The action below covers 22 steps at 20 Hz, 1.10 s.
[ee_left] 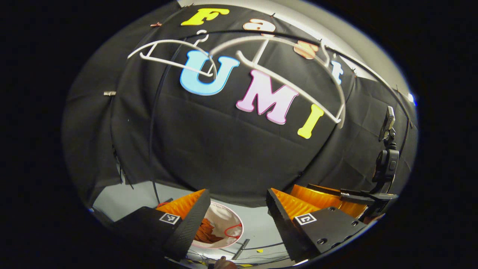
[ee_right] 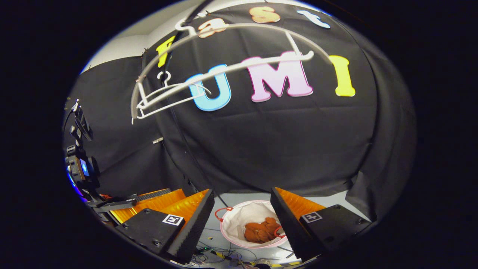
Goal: Grasp the clothes on the hanger with both hands and then place them into the laundry hamper below.
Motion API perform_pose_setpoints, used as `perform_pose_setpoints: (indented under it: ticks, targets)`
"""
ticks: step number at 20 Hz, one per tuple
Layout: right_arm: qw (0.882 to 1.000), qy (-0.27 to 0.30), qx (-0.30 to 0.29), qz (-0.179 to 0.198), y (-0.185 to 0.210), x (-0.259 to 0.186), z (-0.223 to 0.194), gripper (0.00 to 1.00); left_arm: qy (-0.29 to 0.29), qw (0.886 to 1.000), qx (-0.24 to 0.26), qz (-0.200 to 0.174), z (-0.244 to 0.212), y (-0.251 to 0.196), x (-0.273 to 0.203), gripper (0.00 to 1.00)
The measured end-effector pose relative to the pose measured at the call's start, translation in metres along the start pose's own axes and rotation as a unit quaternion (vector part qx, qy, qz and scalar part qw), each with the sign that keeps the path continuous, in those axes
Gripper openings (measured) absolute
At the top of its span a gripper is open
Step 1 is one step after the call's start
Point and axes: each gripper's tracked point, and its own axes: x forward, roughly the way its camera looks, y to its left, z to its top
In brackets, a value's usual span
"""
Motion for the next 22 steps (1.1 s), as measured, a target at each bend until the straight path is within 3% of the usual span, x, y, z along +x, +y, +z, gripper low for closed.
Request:
perform_pose_setpoints:
  ticks: [6, 12, 14, 17, 19, 20, 22]
  targets:
    - [0.996, -0.090, -0.028, -0.008, 0.057, -0.083, 0.035, 0.99, -0.080, 0.994, 0.055, -0.047, 0.061, -0.019, -0.106, 0.95]
    - [0.976, -0.205, -0.066, -0.025, 0.110, -0.189, 0.081, 0.98, -0.182, 0.972, 0.111, -0.097, 0.118, -0.049, -0.209, 0.95]
    - [0.969, -0.231, -0.078, -0.031, 0.124, -0.215, 0.091, 0.98, -0.212, 0.963, 0.133, -0.099, 0.131, -0.058, -0.241, 0.92]
    - [0.959, -0.263, -0.100, -0.041, 0.144, -0.253, 0.104, 0.99, -0.241, 0.954, 0.158, -0.083, 0.147, -0.063, -0.279, 0.95]
    - [0.945, -0.295, -0.125, -0.065, 0.147, -0.278, 0.119, 1.00, -0.240, 0.953, 0.176, -0.058, 0.154, -0.059, -0.295, 0.92]
    - [0.939, -0.307, -0.137, -0.077, 0.148, -0.288, 0.126, 1.00, -0.243, 0.952, 0.179, -0.053, 0.158, -0.060, -0.303, 0.95]
    - [0.933, -0.318, -0.143, -0.088, 0.154, -0.303, 0.128, 1.00, -0.251, 0.950, 0.179, -0.056, 0.163, -0.067, -0.313, 0.95]
